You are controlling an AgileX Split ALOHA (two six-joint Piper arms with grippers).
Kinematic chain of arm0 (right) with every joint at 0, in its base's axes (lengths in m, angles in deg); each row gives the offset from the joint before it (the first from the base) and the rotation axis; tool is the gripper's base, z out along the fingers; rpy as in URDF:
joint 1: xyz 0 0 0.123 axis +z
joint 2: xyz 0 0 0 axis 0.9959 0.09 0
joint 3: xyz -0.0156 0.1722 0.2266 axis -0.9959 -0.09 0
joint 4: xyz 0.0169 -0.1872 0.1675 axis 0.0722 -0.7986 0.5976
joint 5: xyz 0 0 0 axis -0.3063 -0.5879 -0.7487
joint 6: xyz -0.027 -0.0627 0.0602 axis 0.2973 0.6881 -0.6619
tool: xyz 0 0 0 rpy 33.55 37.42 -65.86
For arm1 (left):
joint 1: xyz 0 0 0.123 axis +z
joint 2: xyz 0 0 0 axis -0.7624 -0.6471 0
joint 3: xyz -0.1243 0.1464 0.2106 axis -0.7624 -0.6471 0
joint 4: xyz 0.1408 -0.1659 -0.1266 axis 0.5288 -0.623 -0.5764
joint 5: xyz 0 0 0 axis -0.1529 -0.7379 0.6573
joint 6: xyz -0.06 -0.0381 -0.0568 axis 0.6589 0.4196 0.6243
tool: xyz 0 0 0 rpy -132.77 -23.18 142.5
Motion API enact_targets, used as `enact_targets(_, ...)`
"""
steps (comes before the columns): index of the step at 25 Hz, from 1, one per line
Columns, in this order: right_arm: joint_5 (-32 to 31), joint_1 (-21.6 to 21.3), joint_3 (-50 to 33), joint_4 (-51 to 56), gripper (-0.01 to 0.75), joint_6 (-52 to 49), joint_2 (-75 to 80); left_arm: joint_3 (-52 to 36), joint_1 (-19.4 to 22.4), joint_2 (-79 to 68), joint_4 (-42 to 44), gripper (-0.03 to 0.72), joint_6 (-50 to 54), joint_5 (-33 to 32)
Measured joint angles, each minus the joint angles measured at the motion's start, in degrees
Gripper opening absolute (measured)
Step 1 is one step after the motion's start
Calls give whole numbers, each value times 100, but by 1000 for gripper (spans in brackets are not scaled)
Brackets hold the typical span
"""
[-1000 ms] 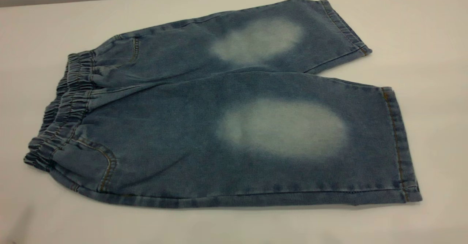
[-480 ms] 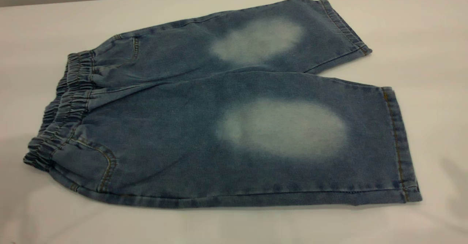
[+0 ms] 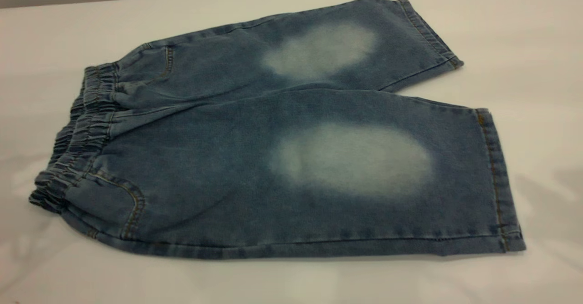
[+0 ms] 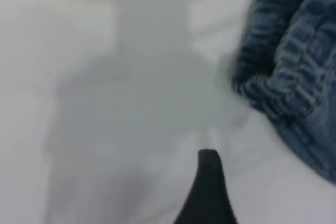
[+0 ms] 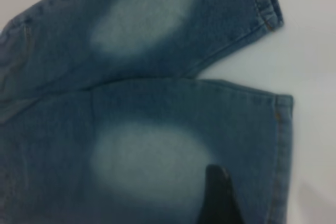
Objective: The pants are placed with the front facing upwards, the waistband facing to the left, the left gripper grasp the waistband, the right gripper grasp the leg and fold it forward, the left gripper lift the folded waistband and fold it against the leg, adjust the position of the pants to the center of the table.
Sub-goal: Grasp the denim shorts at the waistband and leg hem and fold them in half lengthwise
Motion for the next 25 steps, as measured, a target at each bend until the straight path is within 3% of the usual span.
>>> enact_targets(11, 120, 0, 0, 451, 421, 443, 142, 18, 29, -1256, -952, 523, -867, 216)
enact_targets(17, 132, 0, 0, 451, 421, 538, 142, 377, 56, -1785, -1526, 522, -1449, -50)
enact_targets(25, 151, 0, 0, 458, 421, 549, 142, 737, 971, -1723, -1678, 522, -1604, -910)
